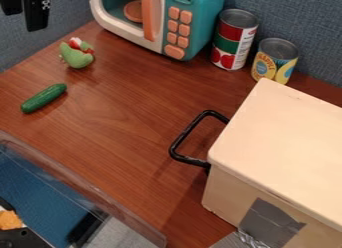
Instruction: Open the drawer
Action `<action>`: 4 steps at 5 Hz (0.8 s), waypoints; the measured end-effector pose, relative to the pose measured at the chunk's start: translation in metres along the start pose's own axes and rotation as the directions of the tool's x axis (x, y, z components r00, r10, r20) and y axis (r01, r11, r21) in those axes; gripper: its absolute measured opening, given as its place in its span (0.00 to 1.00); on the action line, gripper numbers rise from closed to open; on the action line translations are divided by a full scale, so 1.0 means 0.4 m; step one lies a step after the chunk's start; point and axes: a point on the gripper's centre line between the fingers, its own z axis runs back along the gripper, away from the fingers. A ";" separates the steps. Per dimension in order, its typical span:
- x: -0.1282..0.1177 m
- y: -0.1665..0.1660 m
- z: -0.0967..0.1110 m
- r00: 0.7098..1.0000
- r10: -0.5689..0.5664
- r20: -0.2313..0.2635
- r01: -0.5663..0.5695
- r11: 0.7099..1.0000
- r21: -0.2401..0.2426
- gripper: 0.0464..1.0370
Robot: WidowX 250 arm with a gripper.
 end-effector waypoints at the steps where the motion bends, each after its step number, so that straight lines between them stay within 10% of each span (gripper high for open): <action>1: -0.003 -0.011 -0.033 1.000 0.002 -0.024 -0.002 1.000 -0.030 0.96; 4: 0.010 -0.249 -0.070 0.999 -0.033 -0.005 0.032 0.989 -0.144 0.96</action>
